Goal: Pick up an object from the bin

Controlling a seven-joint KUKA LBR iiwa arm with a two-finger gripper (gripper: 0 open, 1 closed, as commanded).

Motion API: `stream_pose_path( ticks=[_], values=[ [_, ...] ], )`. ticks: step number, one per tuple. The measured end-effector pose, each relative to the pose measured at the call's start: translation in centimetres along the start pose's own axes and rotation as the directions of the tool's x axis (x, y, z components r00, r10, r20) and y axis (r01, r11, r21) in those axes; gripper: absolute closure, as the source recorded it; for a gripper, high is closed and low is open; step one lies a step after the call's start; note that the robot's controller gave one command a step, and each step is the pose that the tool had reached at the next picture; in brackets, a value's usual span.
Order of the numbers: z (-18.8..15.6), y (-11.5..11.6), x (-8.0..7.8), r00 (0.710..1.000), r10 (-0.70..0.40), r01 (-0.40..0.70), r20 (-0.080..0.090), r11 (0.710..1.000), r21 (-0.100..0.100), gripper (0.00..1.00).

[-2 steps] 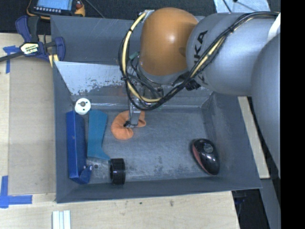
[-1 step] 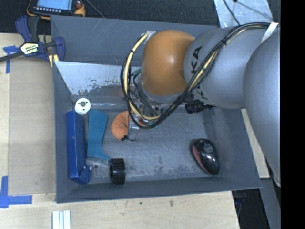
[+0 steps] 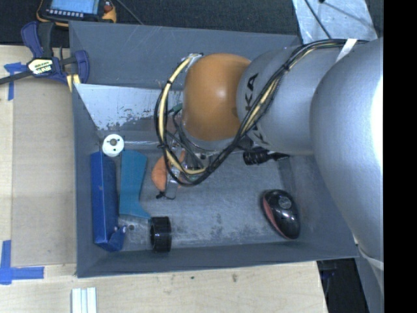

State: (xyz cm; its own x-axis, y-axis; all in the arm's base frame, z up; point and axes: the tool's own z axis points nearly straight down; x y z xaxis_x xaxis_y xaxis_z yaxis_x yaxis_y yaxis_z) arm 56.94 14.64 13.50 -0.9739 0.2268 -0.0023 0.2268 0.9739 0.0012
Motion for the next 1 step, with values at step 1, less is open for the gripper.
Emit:
stream_pose_path(
  ticks=[1],
  values=[
    [0.47, 0.4, -0.44, 0.999, -0.042, 0.042, 0.001, 0.999, 0.0, 0.0]
  ],
)
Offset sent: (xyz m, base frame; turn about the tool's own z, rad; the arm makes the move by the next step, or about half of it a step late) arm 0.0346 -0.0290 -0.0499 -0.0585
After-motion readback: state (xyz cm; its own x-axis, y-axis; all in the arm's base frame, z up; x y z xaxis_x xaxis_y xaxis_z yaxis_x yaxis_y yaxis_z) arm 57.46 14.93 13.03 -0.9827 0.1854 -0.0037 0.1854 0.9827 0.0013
